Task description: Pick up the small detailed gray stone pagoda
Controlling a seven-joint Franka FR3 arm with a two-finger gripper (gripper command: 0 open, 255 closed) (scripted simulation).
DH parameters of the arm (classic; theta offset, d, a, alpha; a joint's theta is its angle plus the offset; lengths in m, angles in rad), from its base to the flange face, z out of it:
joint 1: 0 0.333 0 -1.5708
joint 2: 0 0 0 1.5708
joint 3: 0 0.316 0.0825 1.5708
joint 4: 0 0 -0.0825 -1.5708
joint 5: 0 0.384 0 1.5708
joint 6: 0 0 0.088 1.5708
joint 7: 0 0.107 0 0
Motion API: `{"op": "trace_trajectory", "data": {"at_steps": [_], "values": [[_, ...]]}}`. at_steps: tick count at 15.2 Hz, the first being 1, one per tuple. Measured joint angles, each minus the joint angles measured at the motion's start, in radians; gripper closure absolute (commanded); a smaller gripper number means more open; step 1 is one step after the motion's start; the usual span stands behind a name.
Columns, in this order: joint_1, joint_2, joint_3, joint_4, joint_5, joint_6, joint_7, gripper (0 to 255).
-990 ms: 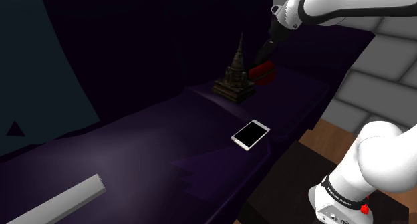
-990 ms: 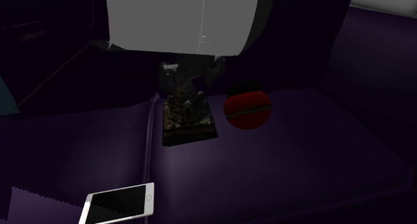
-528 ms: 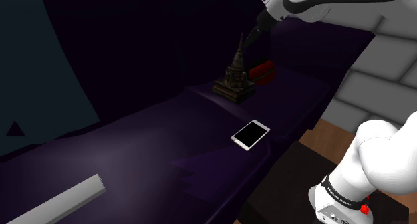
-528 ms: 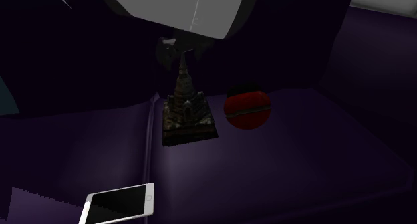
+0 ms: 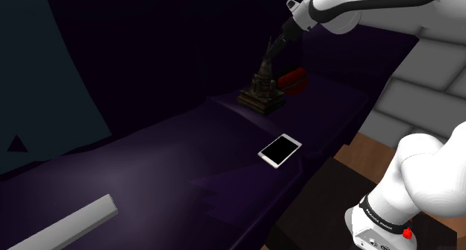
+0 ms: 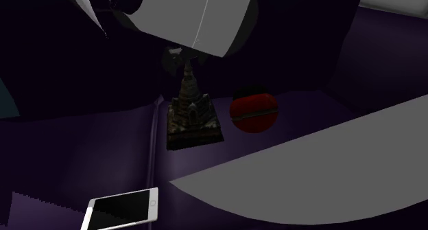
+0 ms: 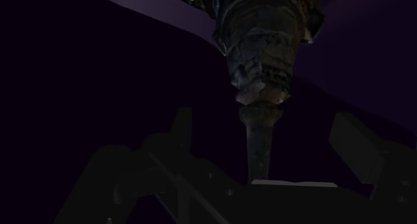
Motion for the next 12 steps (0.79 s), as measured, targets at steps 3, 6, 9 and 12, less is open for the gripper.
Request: {"op": "trace_trajectory", "data": {"at_steps": [3,6,9,12], "values": [[0.001,0.001,-0.001,-0.016,0.004,0.017,-0.005,255],[0.001,0.0,-0.001,-0.016,0.005,0.019,-0.006,255],[0.001,0.0,-0.001,-0.017,0.005,0.02,-0.005,255],[0.001,-0.001,-0.001,-0.018,0.005,0.022,-0.006,255]]}}
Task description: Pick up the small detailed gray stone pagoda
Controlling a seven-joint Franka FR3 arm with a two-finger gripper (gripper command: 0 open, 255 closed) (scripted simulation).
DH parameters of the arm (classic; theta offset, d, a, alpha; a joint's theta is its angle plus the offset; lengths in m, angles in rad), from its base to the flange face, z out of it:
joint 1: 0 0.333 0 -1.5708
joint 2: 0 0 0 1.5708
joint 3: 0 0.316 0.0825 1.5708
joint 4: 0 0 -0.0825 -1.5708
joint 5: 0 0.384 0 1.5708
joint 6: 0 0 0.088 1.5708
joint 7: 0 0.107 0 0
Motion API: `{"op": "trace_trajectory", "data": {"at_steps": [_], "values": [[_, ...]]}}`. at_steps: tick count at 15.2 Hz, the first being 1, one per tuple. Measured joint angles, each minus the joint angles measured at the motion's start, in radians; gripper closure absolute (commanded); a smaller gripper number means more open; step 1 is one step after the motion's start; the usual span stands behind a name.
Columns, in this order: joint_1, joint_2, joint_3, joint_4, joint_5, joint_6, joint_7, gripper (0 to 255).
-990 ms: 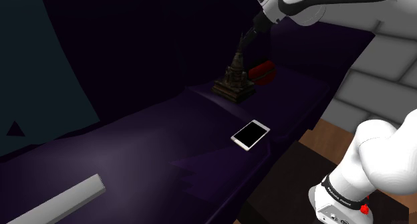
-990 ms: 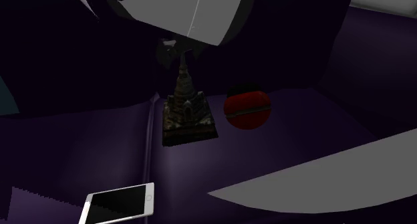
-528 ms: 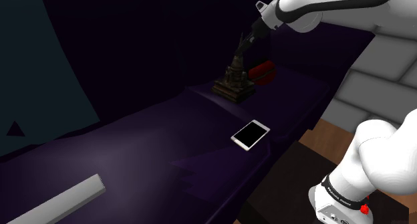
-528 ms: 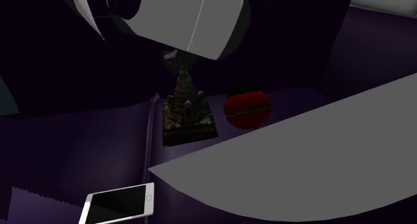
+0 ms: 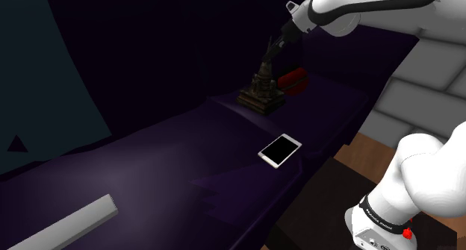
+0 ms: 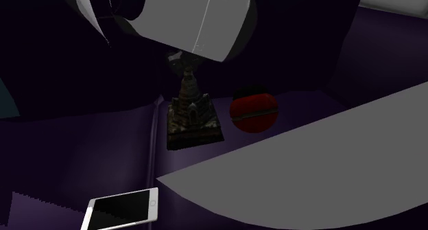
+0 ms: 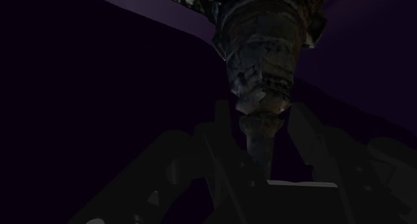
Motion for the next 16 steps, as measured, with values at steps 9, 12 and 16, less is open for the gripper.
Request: {"op": "trace_trajectory", "data": {"at_steps": [9,12,16], "values": [[-0.005,0.003,0.006,0.1,-0.022,-0.102,0.034,255],[-0.007,0.001,0.01,0.14,-0.031,-0.141,0.049,255],[-0.006,0.011,0.011,0.193,-0.035,-0.185,0.061,255]]}}
